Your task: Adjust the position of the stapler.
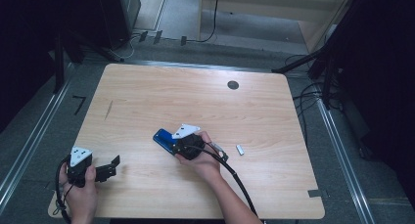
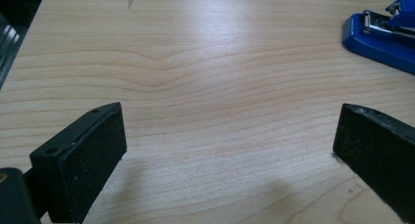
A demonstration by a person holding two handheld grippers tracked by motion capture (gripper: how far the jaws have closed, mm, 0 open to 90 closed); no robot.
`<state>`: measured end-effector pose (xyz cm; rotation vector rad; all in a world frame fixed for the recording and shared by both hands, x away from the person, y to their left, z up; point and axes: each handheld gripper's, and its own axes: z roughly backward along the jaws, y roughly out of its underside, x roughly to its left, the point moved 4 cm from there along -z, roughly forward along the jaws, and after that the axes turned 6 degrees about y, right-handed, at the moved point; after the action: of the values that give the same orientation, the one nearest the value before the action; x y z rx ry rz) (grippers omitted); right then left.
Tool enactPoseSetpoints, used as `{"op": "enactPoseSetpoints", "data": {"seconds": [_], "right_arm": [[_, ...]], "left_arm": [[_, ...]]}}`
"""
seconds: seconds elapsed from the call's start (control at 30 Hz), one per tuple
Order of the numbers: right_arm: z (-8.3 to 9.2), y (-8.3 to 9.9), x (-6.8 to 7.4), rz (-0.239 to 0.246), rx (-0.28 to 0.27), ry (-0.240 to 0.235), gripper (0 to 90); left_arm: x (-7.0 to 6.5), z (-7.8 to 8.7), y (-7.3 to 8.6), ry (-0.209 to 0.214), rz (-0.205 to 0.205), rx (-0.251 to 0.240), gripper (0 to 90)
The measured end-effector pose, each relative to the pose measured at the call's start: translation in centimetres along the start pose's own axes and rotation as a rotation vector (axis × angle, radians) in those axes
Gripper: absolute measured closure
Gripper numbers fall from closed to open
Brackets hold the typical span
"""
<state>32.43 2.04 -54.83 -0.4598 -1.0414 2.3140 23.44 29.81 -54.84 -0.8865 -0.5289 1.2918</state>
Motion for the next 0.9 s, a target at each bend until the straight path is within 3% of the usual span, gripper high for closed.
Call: {"op": "enactPoseSetpoints", "data": {"seconds": [0.6,0.9], "right_arm": [[3.2,2.9,0.1,0.074,-0.014,-0.043,67.1],[4.7,4.0,0.4,0.142,-0.019,-0.074,67.1]], "left_arm": [[0.0,0.0,0.0,0.004,-0.005,-0.003,0.0],[-0.1,0.1,0.0,0.009,-0.004,-0.007,0.0]]}}
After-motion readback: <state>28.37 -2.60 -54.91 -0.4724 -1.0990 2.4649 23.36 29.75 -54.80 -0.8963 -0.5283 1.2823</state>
